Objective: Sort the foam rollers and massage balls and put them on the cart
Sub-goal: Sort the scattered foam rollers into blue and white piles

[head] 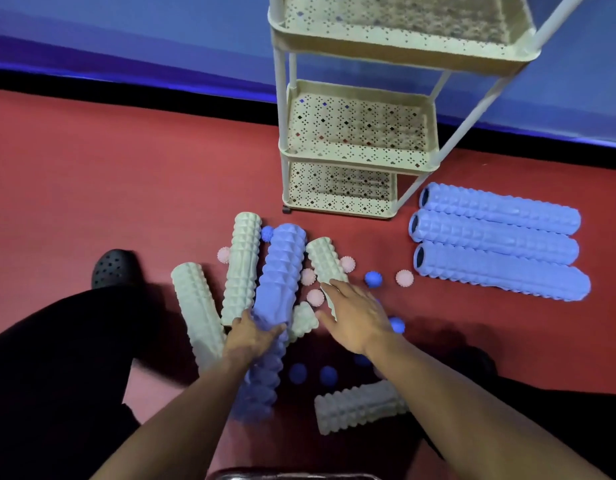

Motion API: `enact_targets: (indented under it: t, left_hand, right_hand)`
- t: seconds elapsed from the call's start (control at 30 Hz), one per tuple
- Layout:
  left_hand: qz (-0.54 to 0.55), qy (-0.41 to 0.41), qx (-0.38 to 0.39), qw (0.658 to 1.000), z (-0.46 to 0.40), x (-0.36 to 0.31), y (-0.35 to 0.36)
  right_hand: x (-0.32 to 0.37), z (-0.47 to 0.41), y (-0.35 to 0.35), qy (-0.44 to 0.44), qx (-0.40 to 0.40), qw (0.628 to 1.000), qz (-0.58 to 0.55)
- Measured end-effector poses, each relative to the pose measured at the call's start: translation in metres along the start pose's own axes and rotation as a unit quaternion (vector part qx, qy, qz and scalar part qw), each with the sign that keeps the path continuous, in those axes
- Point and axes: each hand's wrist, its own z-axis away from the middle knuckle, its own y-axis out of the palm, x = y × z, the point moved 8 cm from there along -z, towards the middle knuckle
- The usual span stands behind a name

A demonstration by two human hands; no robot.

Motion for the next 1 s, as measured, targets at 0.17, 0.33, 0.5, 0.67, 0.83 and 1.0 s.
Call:
enact_targets:
  t: [0.17,0.33,0.5,0.67,0.83,1.0]
  left_hand:
    - [0.073,-0.045,0.013,0.996,-0.014,0.010,0.012]
    - [0.139,-0.056,0.070,0.986,-0.019,0.008,0.024]
    - [0.285,-0.014,0.133,0.949,0.008,-0.010,0.017]
    - [0.236,0.016,0.138,0.962,0.043,-0.023,-0.027]
    - [-0.046,0.125,0.013,0.991,0.089,-0.055,-0.089]
    - [-0.233,0.249,-0.085,0.936,0.157,-0.109,-0.122]
  right_hand:
    - [0.002,-0.007,0.008,0.008,0.002,1.000,-0.029]
    - [-0.005,-0.002,0.009,0.023,0.007,0.999,-0.036]
    - [-0.014,0.008,0.000,0.029,0.009,0.999,-0.032]
    - [-0.010,0.026,-0.031,0.019,-0.022,0.999,-0.026]
    - [0.007,0.056,-0.088,-0.043,-0.070,0.997,-0.015]
    - [0.023,0.100,-0.155,-0.088,-0.144,0.986,0.004]
